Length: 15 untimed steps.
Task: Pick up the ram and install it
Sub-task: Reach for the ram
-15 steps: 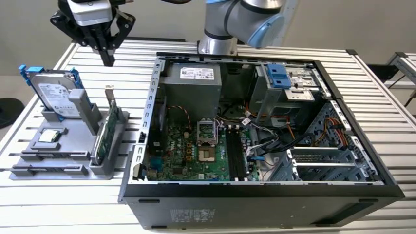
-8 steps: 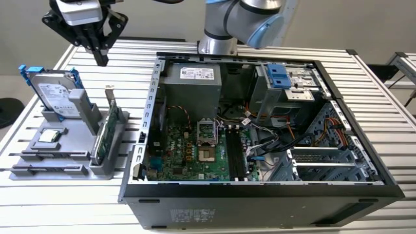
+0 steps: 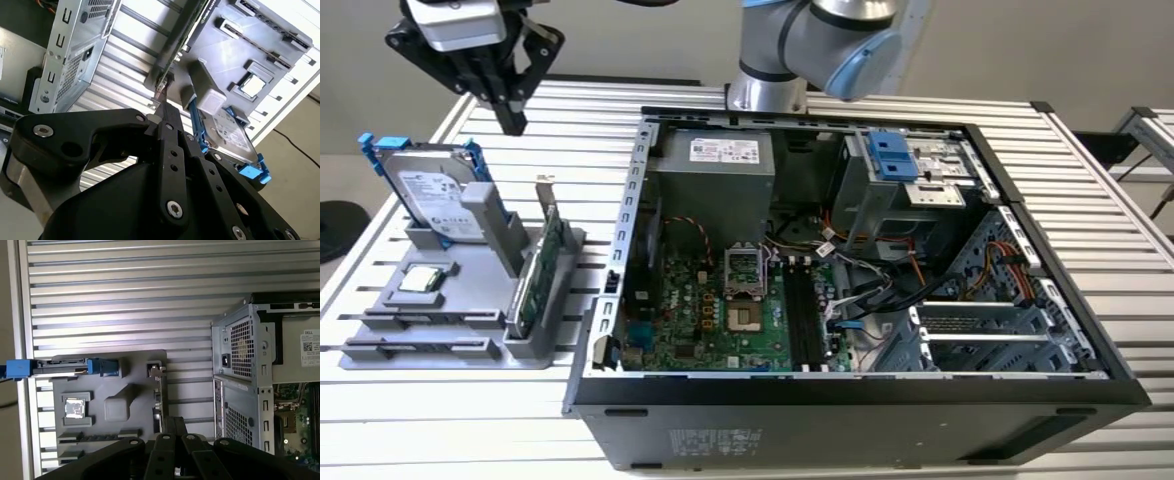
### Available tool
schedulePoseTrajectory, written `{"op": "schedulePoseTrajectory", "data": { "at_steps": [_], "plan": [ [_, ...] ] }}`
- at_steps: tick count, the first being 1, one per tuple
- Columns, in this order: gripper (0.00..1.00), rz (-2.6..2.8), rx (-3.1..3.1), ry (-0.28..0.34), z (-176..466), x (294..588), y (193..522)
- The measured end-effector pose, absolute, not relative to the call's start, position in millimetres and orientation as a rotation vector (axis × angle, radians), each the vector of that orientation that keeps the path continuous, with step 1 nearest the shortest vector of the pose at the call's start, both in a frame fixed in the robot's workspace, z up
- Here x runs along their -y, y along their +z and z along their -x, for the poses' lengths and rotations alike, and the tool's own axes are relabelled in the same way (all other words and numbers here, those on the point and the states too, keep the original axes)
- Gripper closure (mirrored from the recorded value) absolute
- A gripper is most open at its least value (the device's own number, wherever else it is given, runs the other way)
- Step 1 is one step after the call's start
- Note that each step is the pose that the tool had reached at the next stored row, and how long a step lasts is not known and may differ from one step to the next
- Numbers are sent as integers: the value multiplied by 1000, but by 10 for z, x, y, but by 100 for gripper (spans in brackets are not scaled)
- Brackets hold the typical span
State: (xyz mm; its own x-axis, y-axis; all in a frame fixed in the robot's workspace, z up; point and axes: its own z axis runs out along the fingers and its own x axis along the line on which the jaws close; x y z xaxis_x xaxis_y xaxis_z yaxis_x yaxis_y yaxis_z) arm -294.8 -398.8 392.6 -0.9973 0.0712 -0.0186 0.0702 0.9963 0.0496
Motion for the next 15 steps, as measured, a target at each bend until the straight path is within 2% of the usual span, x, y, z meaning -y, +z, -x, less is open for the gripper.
{"op": "schedulePoseTrajectory", "data": {
  "at_steps": [15],
  "plan": [
    [100,-110,-3118,76,3215,3988,3926]
  ]
}}
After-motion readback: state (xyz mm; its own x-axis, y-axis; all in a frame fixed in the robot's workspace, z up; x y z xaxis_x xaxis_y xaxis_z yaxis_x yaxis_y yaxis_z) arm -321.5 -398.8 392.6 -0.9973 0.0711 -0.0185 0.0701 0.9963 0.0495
